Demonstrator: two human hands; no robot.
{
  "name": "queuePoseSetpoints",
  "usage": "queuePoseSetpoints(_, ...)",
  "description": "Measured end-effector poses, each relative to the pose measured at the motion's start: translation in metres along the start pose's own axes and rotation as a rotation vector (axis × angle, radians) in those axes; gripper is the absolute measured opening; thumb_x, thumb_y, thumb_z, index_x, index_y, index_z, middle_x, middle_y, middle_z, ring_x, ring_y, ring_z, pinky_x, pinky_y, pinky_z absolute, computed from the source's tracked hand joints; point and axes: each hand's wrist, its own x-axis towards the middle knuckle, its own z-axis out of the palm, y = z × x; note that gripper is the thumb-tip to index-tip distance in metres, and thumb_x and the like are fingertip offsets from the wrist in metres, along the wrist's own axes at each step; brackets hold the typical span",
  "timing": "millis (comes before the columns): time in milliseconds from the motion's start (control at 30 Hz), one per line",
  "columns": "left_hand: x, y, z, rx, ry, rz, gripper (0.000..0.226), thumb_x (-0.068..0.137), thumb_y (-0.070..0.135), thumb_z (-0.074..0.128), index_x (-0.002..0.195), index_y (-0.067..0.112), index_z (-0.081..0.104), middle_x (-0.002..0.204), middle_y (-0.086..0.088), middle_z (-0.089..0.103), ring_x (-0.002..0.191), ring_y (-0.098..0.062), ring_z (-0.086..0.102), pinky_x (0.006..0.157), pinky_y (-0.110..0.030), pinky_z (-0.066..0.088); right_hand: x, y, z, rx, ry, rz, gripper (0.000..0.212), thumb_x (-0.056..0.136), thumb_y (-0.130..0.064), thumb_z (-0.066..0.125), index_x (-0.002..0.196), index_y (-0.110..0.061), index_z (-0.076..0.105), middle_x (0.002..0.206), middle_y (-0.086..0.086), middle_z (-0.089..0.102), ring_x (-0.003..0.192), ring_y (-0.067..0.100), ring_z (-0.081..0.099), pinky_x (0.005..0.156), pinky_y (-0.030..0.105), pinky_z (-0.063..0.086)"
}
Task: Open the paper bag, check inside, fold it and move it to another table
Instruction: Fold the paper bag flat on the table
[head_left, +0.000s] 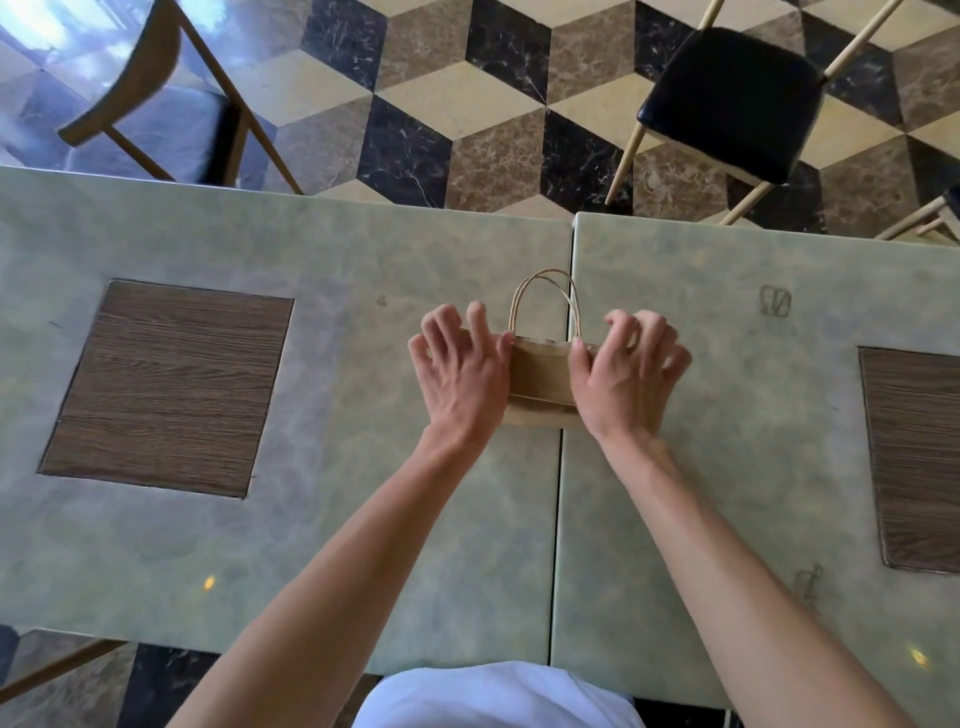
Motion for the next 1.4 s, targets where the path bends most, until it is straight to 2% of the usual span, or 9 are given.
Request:
queuePoseSetpoints(133,-0.010,0.015,0.012,0.039,-0.101,-0.001,0.049,0.099,0.048,0.043,0.128,0.009,0.050,0.131,-0.024,0.048,0.123,-0.042,0.040,0.100,-0.054,0.032,-0.008,-0.028,0.014,-0.021,-0.066,-0.037,0.041,0.088,-0.044,0.050,0.112,-0.012,0.057,0.112,0.014,0.054,0.104,0.034,0.051,0.095,0.053,0.037)
queuePoseSetpoints(467,-0.019,0.019,0.023,-0.053,-0.080,-0.163,0.048,0.098,0.050,0.045,0.129,0.013,0.044,0.140,-0.021,0.042,0.126,-0.037,0.040,0.097,-0.051,0.034,-0.013,-0.027,0.037,0.055,0.010,-0.020,0.029,0.097,-0.039,0.045,0.106,-0.016,0.059,0.102,0.009,0.059,0.095,0.033,0.056,0.096,0.053,0.035)
queuePoseSetpoints(667,-0.021,0.023,0.022,-0.088,-0.129,-0.232,0.043,0.102,0.045,0.035,0.133,0.017,0.047,0.144,-0.012,0.038,0.124,-0.031,0.040,0.093,-0.048,0.031,-0.018,-0.010,0.043,0.093,-0.059,-0.063,0.052,0.088,-0.065,0.045,0.118,-0.024,0.055,0.109,0.006,0.054,0.103,0.027,0.052,0.101,0.050,0.032)
queuePoseSetpoints(800,-0.021,0.016,0.019,-0.106,-0.095,-0.240,0.048,0.102,0.050,0.033,0.136,0.018,0.046,0.143,-0.009,0.040,0.119,-0.027,0.046,0.087,-0.045,0.034,-0.017,-0.005,0.040,0.179,-0.020,-0.103,0.039,0.095,-0.050,0.045,0.122,-0.024,0.058,0.116,0.007,0.054,0.109,0.029,0.053,0.101,0.048,0.036)
queuePoseSetpoints(967,-0.016,0.012,0.009,-0.196,-0.112,-0.382,0.063,0.097,0.057,0.042,0.147,0.018,0.035,0.141,-0.012,0.036,0.092,-0.034,0.059,0.083,-0.042,0.042,-0.017,0.002,0.030,0.307,0.002,0.057,0.061,0.087,-0.054,0.060,0.125,-0.007,0.055,0.127,0.016,0.052,0.117,0.035,0.050,0.101,0.045,0.041)
queuePoseSetpoints(1100,-0.009,0.009,0.004,-0.389,-0.168,-0.561,0.078,0.082,0.069,0.057,0.137,0.017,0.038,0.135,-0.006,0.047,0.095,-0.033,0.065,0.078,-0.042,0.043,-0.018,0.001,0.018,0.488,-0.152,0.411,0.087,0.071,-0.062,0.073,0.125,0.000,0.047,0.123,0.019,0.053,0.116,0.037,0.047,0.097,0.044,0.041)
queuePoseSetpoints(1200,0.000,-0.002,0.002,-0.530,-0.295,-0.759,0.078,0.060,0.083,0.063,0.107,0.022,0.050,0.107,0.005,0.065,0.091,-0.025,0.065,0.077,-0.038,0.037,-0.018,-0.002,0.013,0.551,-0.265,0.650,0.084,0.063,-0.073,0.071,0.109,-0.005,0.049,0.111,0.013,0.066,0.105,0.034,0.063,0.080,0.041,0.052)
queuePoseSetpoints(1267,0.006,-0.012,0.001,-0.649,-0.404,-0.790,0.071,0.051,0.084,0.065,0.089,0.025,0.066,0.089,0.008,0.072,0.088,-0.022,0.067,0.084,-0.040,0.048,-0.016,0.001,0.012,0.595,-0.326,0.726,0.083,0.059,-0.076,0.071,0.100,-0.009,0.048,0.100,0.008,0.067,0.098,0.032,0.065,0.073,0.037,0.050)
queuePoseSetpoints(1400,0.008,-0.023,-0.001,-0.888,-0.481,-0.707,0.054,0.055,0.071,0.077,0.087,0.027,0.080,0.085,0.006,0.079,0.089,-0.019,0.073,0.083,-0.034,0.057,-0.015,0.007,0.014,0.789,-0.323,0.784,0.069,0.063,-0.065,0.077,0.099,-0.009,0.060,0.100,0.004,0.071,0.096,0.028,0.066,0.084,0.040,0.054)
